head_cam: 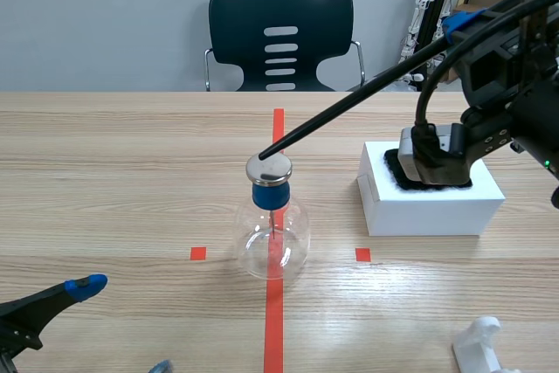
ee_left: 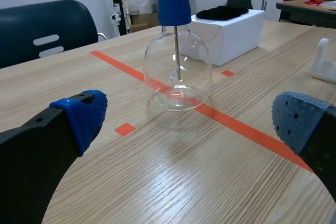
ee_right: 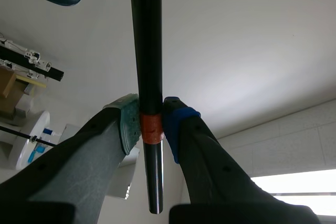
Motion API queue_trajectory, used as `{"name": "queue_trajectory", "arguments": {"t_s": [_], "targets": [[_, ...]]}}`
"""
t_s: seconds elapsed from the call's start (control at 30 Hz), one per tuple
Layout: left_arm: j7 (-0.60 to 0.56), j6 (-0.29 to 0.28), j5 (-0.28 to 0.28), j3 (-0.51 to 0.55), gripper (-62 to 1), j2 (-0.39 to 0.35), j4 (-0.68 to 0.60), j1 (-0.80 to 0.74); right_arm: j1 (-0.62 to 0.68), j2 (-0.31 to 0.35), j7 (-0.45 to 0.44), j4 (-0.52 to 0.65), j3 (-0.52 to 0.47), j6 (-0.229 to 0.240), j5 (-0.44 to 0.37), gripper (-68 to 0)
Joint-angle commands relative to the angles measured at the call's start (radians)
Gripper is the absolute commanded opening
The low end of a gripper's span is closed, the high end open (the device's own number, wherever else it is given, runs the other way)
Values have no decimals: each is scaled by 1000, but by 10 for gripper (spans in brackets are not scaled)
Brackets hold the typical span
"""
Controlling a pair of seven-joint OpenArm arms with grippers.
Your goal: Do the electroscope experiment. move the rod toward and away from the electroscope
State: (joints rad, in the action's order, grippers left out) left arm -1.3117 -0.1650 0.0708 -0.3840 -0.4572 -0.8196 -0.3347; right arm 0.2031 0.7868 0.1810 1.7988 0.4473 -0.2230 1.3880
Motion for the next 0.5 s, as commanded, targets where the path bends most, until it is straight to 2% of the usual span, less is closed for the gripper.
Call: {"name": "queue_trajectory", "arguments": {"t_s": [0.0,0.3,0.47], "targets": [[-16,-2,-6,2,14,-6,-5,5,-18,0,15,5,-7,-11,5,-665],[-16,-2,-6,2,14,-6,-5,5,-18,0,15,5,-7,-10,6,-665],[-16,-2,-6,2,14,-6,-5,5,-18,0,15,5,-7,8,9,-665]]}}
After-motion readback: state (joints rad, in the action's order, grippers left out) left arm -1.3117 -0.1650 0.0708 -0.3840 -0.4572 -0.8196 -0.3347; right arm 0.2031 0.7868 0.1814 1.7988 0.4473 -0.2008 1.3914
